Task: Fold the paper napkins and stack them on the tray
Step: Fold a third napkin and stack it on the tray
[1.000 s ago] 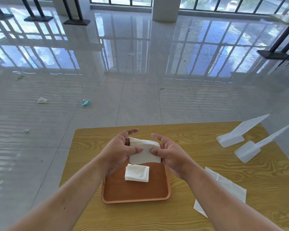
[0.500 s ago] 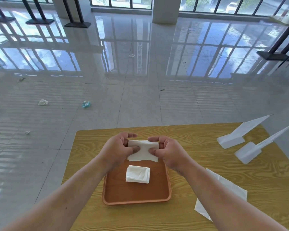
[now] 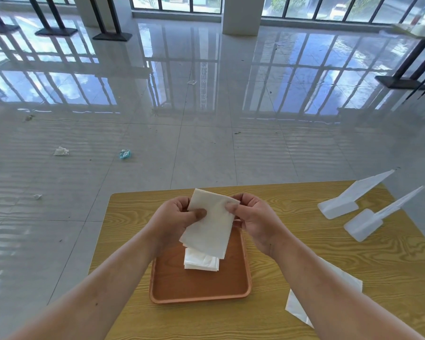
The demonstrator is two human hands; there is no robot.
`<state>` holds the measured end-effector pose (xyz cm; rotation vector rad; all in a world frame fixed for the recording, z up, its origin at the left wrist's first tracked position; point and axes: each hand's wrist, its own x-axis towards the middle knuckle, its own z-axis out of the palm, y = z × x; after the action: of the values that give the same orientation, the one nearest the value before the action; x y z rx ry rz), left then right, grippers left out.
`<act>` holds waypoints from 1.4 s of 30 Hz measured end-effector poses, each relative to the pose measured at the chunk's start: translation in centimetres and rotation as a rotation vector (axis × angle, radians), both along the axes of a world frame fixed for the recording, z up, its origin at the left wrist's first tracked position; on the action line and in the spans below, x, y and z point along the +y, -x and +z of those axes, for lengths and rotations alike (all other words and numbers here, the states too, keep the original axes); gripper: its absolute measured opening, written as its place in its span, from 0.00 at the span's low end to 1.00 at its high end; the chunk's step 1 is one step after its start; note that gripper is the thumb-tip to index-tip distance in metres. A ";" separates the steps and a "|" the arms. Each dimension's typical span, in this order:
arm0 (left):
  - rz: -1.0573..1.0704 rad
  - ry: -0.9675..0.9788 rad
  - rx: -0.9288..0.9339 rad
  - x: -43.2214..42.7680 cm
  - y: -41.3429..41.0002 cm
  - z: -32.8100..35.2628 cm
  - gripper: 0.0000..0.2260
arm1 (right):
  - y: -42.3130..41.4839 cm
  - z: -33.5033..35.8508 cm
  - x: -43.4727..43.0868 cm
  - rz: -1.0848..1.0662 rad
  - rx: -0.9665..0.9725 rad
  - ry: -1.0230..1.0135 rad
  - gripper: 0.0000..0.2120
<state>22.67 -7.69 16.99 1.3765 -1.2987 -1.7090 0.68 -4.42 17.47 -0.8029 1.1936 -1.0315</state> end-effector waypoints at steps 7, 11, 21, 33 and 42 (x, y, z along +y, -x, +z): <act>0.075 -0.086 0.126 0.4 0.6 0.0 0.09 | -1.0 -1.0 0.8 0.057 -0.088 -0.216 0.11; -0.009 -0.119 -0.019 0.6 0.4 -0.9 0.09 | -1.0 -0.8 0.8 0.003 -0.114 -0.256 0.10; 0.104 -0.207 0.199 -0.1 0.1 -1.7 0.17 | -0.2 -1.8 0.3 0.038 -0.209 -0.197 0.17; 0.176 -0.028 -0.166 -0.6 0.2 -7.9 0.12 | -1.2 -8.5 -0.3 -0.110 0.122 -0.372 0.07; -0.004 0.084 -0.741 2.0 -1.3 -17.9 0.15 | -3.4 -17.9 2.6 0.129 0.900 -0.247 0.16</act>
<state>24.00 -5.71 -0.93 2.0518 -1.7187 -1.1449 4.04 -1.83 -0.41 -1.1728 1.9444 -0.3737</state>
